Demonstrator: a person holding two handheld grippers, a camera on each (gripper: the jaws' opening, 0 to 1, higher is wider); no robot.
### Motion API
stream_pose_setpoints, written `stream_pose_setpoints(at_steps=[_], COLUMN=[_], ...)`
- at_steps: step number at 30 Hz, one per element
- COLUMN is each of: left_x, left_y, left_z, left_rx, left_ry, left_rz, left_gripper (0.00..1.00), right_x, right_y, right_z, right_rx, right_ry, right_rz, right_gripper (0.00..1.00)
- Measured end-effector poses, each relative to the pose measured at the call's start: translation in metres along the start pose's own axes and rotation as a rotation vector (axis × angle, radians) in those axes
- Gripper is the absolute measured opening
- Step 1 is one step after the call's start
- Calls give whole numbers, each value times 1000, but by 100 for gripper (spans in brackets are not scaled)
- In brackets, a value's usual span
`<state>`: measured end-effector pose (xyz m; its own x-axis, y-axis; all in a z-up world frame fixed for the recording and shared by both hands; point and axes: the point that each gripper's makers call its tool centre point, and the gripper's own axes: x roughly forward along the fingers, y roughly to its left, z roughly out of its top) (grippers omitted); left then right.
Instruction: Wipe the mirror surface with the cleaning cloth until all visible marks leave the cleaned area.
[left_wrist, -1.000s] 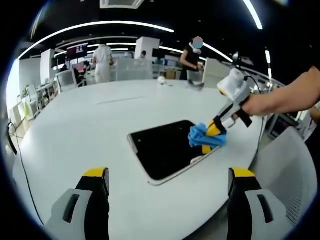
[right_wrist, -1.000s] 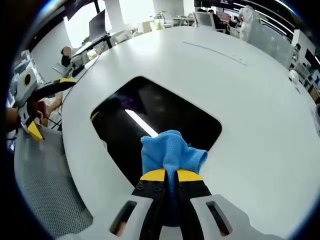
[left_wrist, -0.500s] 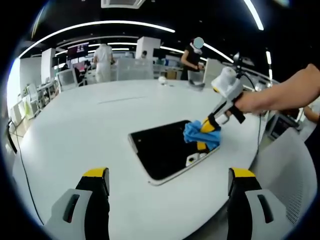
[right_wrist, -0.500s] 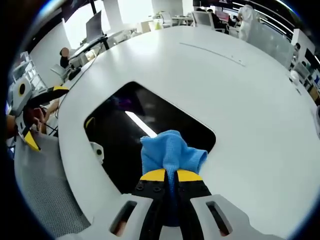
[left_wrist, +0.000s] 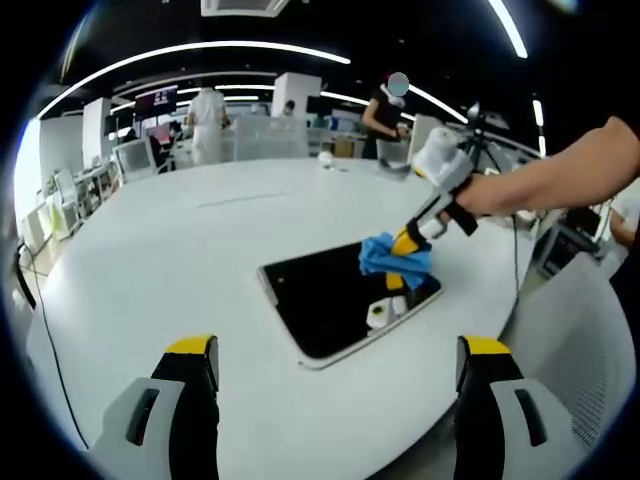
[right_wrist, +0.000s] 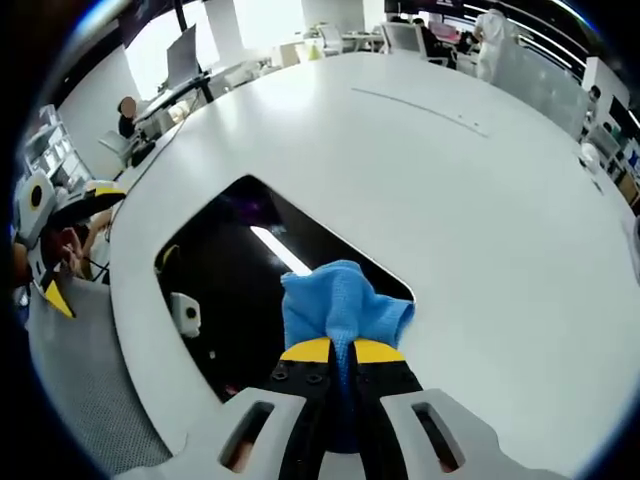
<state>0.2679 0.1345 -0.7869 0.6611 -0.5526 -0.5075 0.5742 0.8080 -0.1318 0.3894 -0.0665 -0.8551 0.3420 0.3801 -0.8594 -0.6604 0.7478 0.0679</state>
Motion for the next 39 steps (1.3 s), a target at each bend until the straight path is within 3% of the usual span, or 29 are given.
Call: stream_pose_setpoints(at_steps=[21,39], left_x=[3,1], left_y=[2,1], left_z=[-4,-4], left_rx=[-9,-13], left_ry=[10,14], left_rz=[-6,0], left_gripper=[99,99], right_x=[15,19], right_y=[-27,-34], right_z=[31,38], right_rx=[-20,-3], right_ry=[6,-4], right_rz=[-15,-21], right_gripper=[1,1])
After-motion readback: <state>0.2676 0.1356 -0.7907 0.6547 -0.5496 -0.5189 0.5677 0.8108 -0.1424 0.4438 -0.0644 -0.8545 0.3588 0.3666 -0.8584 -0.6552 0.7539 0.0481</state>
